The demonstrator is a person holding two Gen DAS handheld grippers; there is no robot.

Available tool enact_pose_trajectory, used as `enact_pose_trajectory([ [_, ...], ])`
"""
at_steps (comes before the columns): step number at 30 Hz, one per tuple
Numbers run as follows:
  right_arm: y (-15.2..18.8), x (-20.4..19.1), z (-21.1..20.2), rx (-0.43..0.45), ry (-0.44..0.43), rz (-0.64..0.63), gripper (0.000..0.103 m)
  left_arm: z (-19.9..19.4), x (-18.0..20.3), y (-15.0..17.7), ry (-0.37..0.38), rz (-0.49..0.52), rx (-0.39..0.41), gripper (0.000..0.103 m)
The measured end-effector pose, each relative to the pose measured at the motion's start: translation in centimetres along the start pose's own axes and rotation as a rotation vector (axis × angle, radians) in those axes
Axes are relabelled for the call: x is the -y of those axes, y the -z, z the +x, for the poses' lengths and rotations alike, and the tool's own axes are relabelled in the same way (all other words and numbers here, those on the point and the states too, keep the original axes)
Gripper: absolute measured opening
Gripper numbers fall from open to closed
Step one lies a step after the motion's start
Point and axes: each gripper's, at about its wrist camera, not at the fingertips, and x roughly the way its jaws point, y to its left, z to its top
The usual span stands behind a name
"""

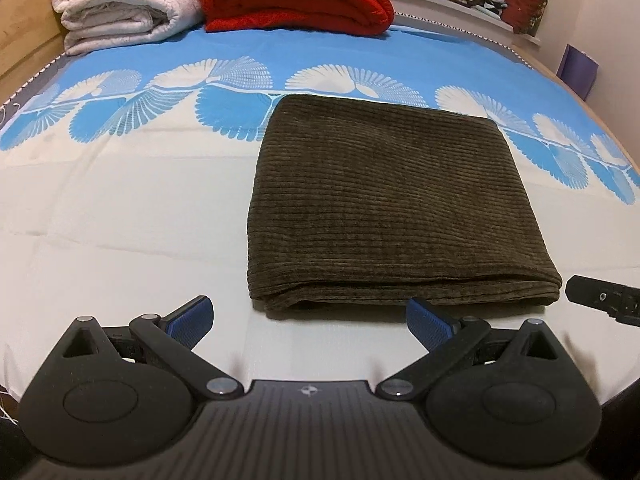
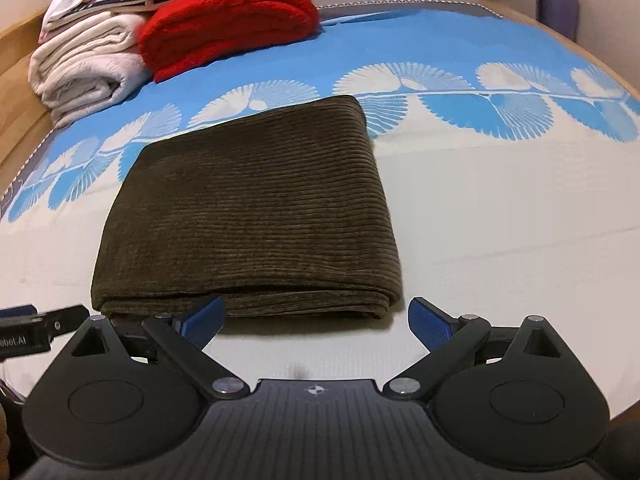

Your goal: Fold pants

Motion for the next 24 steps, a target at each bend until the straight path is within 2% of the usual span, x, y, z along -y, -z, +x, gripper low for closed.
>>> enact_pose_trajectory([
  [24,-0.03,-0.75,0.42,-0.016,-0.035,-0.033,0.098,0.42,-0.01,0.01,0.008,0.009,-0.004,0.103],
])
